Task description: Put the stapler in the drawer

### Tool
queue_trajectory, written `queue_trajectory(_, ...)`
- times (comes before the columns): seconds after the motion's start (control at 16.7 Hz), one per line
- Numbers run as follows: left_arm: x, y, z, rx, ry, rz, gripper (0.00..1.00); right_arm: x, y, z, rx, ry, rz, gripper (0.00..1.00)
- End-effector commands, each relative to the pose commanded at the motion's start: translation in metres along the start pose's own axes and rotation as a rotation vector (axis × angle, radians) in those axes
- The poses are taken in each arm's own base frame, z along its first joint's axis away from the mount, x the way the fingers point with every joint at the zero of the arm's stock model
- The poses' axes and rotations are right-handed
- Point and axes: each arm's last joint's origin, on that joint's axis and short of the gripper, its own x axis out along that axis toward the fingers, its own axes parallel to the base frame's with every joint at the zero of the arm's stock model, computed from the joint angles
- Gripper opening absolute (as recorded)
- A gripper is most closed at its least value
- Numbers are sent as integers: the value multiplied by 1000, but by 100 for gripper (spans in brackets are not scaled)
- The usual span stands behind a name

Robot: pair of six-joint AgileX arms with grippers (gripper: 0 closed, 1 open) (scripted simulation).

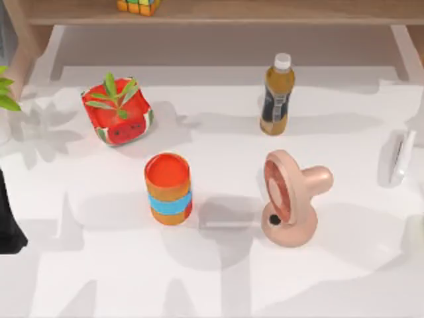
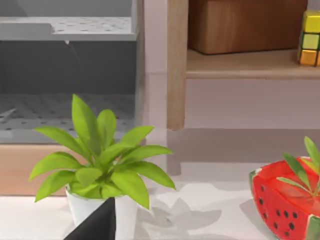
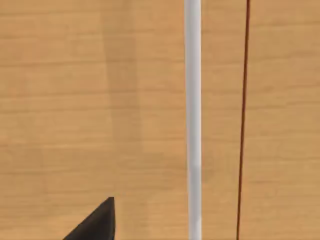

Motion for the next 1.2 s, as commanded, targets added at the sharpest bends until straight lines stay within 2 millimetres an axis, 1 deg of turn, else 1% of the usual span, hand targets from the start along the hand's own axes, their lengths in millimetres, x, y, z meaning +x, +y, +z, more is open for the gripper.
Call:
queue_trajectory(0.12, 0, 0, 0, 0, 0, 0, 100, 3, 12, -6, -33, 0, 0, 100)
queue_trajectory(0.24, 0, 0, 0, 0, 0, 0, 100, 3, 17, -8, -42, 1, 2, 100)
queue_trajectory(0.6, 0, 0, 0, 0, 0, 0, 100, 4, 17, -6, -40, -2, 4, 100)
queue_trajectory(0.96, 0, 0, 0, 0, 0, 0, 100, 27, 17, -8, -42, 1, 2, 100)
queue_trajectory(1.2, 0, 0, 0, 0, 0, 0, 100, 28, 17, -8, -42, 1, 2, 100)
